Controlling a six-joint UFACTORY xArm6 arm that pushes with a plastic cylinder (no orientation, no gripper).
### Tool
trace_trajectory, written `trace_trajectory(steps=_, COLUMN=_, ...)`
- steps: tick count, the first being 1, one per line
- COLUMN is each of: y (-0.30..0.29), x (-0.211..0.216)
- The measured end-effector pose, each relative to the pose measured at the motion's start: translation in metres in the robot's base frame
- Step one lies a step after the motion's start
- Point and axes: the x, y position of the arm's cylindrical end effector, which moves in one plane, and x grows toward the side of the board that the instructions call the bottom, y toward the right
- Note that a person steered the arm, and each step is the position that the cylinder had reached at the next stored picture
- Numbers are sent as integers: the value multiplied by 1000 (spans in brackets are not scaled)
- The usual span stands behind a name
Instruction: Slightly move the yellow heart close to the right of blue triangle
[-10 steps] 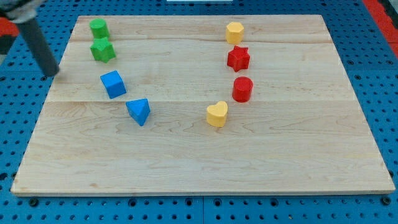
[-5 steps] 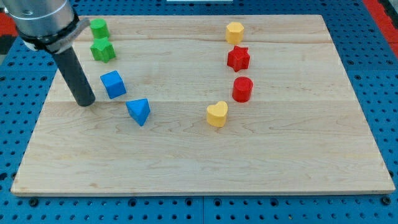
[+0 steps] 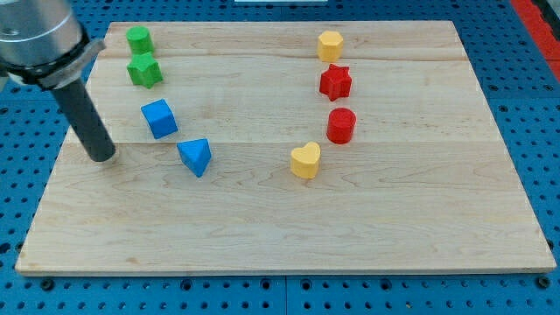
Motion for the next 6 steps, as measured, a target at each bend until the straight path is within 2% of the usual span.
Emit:
trace_trajectory(steps=1, y=-20, x=25)
trace_trajectory(steps=2, y=-10, x=93)
trace_trajectory(steps=3, y=59, x=147)
trace_trajectory(steps=4, y=193, x=146)
trace_trajectory(steps=5, y=261, x=93)
trace_trajectory(steps=6, y=316, x=75)
